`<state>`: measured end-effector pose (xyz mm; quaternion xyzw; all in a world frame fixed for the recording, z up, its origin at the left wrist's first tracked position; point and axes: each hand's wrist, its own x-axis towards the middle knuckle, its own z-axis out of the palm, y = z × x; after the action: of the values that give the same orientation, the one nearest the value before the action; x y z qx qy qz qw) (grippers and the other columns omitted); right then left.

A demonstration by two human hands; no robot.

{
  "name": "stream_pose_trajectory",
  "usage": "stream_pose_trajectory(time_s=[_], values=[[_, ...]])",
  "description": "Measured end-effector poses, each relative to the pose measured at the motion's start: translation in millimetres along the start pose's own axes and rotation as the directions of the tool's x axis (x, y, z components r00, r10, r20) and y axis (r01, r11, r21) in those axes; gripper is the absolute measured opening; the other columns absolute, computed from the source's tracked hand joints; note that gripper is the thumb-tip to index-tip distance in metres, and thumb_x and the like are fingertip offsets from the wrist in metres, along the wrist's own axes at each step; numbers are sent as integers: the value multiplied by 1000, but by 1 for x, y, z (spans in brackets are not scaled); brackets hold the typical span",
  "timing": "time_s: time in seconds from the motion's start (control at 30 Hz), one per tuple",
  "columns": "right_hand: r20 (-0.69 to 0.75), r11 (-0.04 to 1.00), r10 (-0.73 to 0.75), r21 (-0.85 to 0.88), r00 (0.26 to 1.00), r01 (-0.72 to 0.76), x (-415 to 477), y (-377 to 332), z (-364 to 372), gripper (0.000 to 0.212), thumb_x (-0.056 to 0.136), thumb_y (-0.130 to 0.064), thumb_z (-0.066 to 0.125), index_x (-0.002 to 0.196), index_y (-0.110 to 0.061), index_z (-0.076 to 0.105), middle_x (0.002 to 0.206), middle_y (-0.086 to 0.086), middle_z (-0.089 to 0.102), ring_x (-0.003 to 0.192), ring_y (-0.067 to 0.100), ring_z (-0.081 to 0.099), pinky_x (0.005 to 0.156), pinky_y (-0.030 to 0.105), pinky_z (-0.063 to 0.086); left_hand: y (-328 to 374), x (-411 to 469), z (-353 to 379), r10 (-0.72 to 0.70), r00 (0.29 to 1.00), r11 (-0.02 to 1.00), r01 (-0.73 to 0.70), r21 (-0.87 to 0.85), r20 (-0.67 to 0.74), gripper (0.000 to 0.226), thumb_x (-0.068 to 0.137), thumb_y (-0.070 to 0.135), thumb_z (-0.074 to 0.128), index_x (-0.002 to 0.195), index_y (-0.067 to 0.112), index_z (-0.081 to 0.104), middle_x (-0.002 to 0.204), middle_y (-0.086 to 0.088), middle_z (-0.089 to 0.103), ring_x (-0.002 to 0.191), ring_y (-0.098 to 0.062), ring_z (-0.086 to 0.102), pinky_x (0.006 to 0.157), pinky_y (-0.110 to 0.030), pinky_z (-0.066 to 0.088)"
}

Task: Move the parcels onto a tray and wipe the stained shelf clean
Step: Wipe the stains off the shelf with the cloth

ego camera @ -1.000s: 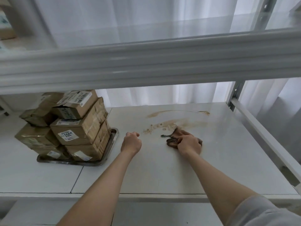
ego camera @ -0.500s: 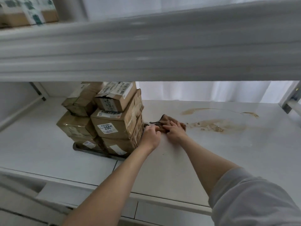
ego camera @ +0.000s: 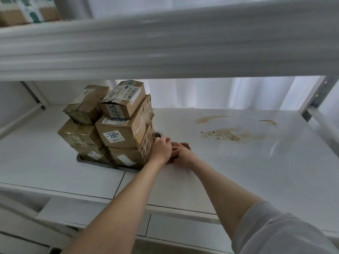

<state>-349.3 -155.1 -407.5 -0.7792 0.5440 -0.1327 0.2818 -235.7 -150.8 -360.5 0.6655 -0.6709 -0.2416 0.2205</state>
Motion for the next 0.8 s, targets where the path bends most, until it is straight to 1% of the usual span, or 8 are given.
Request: stream_pose_trajectory(time_s=[0.07, 0.2, 0.3, 0.4, 0.5, 0.6, 0.7, 0.8], values=[[-29, 998, 2, 55, 1000, -1, -21, -2, 4, 34, 84, -5, 62, 116, -14, 70, 138, 1, 54, 135, 20, 38, 110, 19, 19, 12, -11, 6, -1, 1000, 1000, 2, -30, 23, 38, 98, 15, 33, 130, 7, 53, 137, -12, 50, 126, -26, 47, 104, -32, 35], [-8, 986, 86, 145, 996, -84, -64, 11, 5, 27, 85, 4, 57, 97, -9, 77, 127, 1, 64, 131, 20, 42, 112, 31, 29, 37, -35, 22, 28, 998, 999, -27, -18, 64, 38, 97, 15, 33, 128, 8, 54, 135, -13, 50, 124, -26, 48, 103, -32, 36], [-29, 957, 195, 226, 980, -184, -104, 32, -13, 29, 84, 8, 54, 89, -7, 78, 127, 1, 64, 132, 15, 44, 112, 23, 27, 52, -49, 32, 62, 994, 998, -62, -4, 92, 36, 97, 14, 35, 125, 7, 56, 133, -14, 50, 122, -27, 48, 101, -31, 36], [-197, 928, 325, 254, 925, -272, -152, 62, -37, 37, 82, 8, 50, 90, -14, 79, 133, -2, 60, 135, 13, 40, 108, 17, 24, 59, -60, 36, 68, 993, 998, -69, 4, 99, 36, 96, 13, 35, 124, 7, 57, 132, -15, 51, 121, -28, 48, 102, -31, 36], [-316, 871, 477, 299, 820, -390, -183, 86, -49, 40, 87, 0, 47, 98, -25, 76, 144, -6, 49, 137, 14, 35, 110, 24, 25, 54, -71, 36, 54, 993, 998, -57, 31, 109, 36, 96, 13, 35, 124, 7, 57, 132, -15, 50, 121, -29, 49, 102, -31, 37], [-334, 826, 563, 213, 756, -521, -184, 88, -49, 45, 92, -10, 41, 121, -35, 63, 155, -7, 31, 145, 18, 20, 119, 34, 17, 44, -82, 34, 37, 992, 998, -44, 51, 118, 36, 97, 12, 35, 125, 7, 57, 133, -15, 50, 122, -27, 48, 103, -32, 37], [-276, 814, 577, 110, 769, -571, -169, 65, -37, 50, 96, -17, 37, 139, -41, 45, 160, -6, 17, 149, 22, 4, 121, 38, 7, 27, -95, 31, 9, 994, 998, -15, 63, 108, 36, 97, 13, 35, 125, 7, 57, 132, -14, 50, 122, -26, 48, 103, -31, 36], [-196, 863, 505, 74, 841, -501, -151, 33, -17, 50, 97, -17, 36, 140, -41, 44, 161, -4, 13, 149, 23, 0, 121, 39, 4, 11, -108, 26, -23, 995, 997, 16, 78, 93, 37, 97, 13, 35, 127, 8, 56, 133, -14, 50, 122, -26, 48, 103, -31, 36]])
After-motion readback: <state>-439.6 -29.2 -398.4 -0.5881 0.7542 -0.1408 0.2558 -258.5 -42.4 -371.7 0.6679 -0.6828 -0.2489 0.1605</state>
